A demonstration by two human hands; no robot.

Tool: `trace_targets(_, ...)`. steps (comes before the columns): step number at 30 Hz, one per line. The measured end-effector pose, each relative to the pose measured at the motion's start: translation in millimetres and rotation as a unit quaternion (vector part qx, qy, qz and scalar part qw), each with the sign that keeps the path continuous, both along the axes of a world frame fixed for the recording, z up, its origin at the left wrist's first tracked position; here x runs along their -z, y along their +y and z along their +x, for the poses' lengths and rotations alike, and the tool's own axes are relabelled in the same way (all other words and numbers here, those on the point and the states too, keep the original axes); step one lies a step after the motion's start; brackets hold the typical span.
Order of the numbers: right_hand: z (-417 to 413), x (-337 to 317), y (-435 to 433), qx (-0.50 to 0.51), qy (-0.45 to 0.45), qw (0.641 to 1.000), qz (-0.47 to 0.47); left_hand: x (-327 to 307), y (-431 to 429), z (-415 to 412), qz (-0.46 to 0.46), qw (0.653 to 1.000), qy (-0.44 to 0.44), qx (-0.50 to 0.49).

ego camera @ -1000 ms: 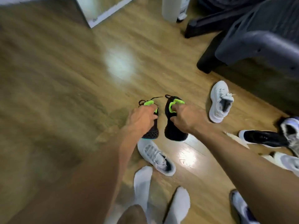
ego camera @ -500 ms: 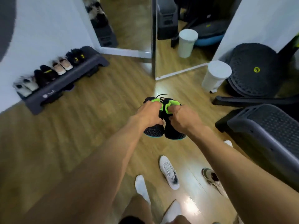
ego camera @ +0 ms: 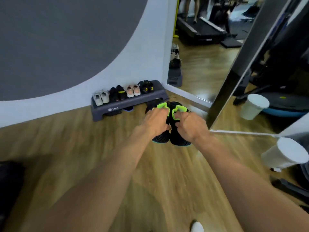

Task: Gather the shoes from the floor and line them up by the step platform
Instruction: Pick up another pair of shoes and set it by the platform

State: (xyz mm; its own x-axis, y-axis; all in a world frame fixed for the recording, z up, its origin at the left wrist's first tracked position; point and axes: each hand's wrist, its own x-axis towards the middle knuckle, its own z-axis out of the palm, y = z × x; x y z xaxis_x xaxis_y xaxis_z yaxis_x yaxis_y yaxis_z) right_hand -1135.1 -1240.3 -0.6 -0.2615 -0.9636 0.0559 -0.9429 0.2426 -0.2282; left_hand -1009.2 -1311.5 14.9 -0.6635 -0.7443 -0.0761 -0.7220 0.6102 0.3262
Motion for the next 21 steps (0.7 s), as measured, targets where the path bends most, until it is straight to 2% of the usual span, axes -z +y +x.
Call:
trace_targets(8, 46, 4, -132, -0.074, 0.008, 0.997, 0.025, 9, -113, 56, 0.007, 0.997, -0.007, -0.079)
trace_targets(14, 47, 26, -243, -0.117, -0.031, 0.991, 0.052, 32, -211, 58, 0.027, 0.991, -0.017, -0.127)
trace_targets(21, 41, 31, -362, -0.179, -0.027, 0.982, 0.049, 45, -315, 56, 0.02, 0.981, -0.024, -0.191)
